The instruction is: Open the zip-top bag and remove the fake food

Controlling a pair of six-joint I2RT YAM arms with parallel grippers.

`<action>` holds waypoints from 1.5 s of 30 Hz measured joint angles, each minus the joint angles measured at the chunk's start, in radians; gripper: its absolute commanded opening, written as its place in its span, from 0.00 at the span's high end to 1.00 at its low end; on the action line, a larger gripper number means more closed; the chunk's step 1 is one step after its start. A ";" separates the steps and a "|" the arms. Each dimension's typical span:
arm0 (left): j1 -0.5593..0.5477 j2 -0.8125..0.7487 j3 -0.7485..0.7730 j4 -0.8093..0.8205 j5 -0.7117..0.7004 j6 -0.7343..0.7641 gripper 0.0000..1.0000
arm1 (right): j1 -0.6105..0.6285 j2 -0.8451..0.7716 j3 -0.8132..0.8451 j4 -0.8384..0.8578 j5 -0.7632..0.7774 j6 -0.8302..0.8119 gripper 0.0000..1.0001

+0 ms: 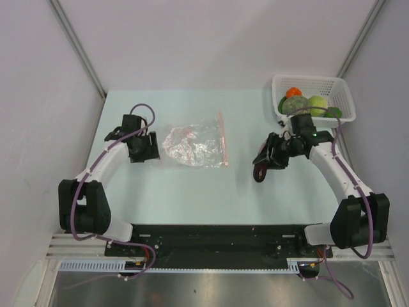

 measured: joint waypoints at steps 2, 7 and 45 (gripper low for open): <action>0.000 -0.031 -0.002 -0.011 0.000 -0.006 0.14 | -0.071 -0.029 0.000 0.084 0.000 0.045 1.00; 0.000 -0.110 -0.002 -0.028 0.004 -0.014 0.09 | -0.223 -0.034 0.000 0.329 0.004 0.191 1.00; -0.405 -0.247 0.048 -0.019 0.201 -0.040 0.07 | -0.513 0.904 0.930 0.725 0.359 0.595 0.26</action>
